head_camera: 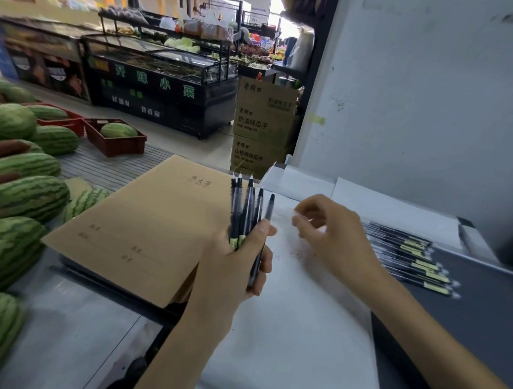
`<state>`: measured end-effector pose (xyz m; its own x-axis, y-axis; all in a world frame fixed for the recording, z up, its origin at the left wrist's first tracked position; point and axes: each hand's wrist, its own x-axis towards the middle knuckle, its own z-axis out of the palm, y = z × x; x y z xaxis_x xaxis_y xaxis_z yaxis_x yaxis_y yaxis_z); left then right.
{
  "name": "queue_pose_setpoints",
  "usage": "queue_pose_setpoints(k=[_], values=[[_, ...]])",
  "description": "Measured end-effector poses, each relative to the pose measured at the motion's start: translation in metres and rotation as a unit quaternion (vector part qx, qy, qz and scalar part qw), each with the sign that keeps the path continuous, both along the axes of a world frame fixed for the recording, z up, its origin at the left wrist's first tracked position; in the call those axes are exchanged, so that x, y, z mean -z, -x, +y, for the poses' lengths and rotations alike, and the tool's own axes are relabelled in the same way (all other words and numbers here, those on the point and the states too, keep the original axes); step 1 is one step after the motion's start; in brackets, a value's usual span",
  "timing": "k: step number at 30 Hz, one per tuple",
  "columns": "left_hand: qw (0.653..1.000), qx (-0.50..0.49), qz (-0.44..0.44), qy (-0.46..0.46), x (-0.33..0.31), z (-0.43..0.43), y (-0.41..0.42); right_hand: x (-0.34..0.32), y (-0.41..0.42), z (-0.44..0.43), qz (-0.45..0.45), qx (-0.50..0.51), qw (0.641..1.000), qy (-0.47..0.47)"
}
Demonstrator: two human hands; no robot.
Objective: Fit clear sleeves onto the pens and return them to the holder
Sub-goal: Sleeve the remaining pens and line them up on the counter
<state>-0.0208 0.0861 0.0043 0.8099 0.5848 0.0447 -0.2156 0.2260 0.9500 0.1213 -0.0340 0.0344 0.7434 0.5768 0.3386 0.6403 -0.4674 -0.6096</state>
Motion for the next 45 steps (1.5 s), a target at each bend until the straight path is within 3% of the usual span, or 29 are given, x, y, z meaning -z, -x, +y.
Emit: queue_pose_setpoints(k=[2, 4, 8, 16, 24, 29, 35, 40, 45], values=[[1.0, 0.0, 0.003, -0.012, 0.0, 0.001, 0.0, -0.005, 0.008, -0.014, 0.171, -0.033, 0.976, -0.131], [1.0, 0.001, -0.002, -0.023, 0.001, 0.001, 0.001, -0.009, 0.016, -0.024, 0.297, -0.057, 0.931, -0.204], [0.998, 0.0, -0.012, -0.064, 0.004, 0.002, 0.003, -0.012, 0.02, -0.026, 0.394, -0.064, 0.887, -0.232], [0.996, 0.006, -0.012, -0.089, 0.005, -0.001, 0.004, -0.011, 0.016, -0.029, 0.378, -0.066, 0.888, -0.252], [0.996, 0.01, -0.003, -0.091, 0.001, -0.005, 0.007, -0.008, 0.008, -0.03, 0.406, -0.118, 0.842, -0.334], [0.994, 0.006, 0.0, -0.108, 0.0, -0.006, 0.008, -0.007, 0.008, -0.028, 0.377, -0.129, 0.854, -0.334], [0.99, 0.016, 0.004, -0.143, -0.001, -0.008, 0.009, -0.01, 0.011, -0.028, 0.39, -0.13, 0.841, -0.351], [0.99, 0.019, 0.003, -0.142, -0.002, -0.008, 0.008, -0.01, 0.011, -0.03, 0.357, -0.127, 0.873, -0.306], [0.989, 0.026, 0.001, -0.143, 0.0, -0.007, 0.009, -0.019, -0.001, -0.04, 0.333, -0.111, 0.861, -0.368]])
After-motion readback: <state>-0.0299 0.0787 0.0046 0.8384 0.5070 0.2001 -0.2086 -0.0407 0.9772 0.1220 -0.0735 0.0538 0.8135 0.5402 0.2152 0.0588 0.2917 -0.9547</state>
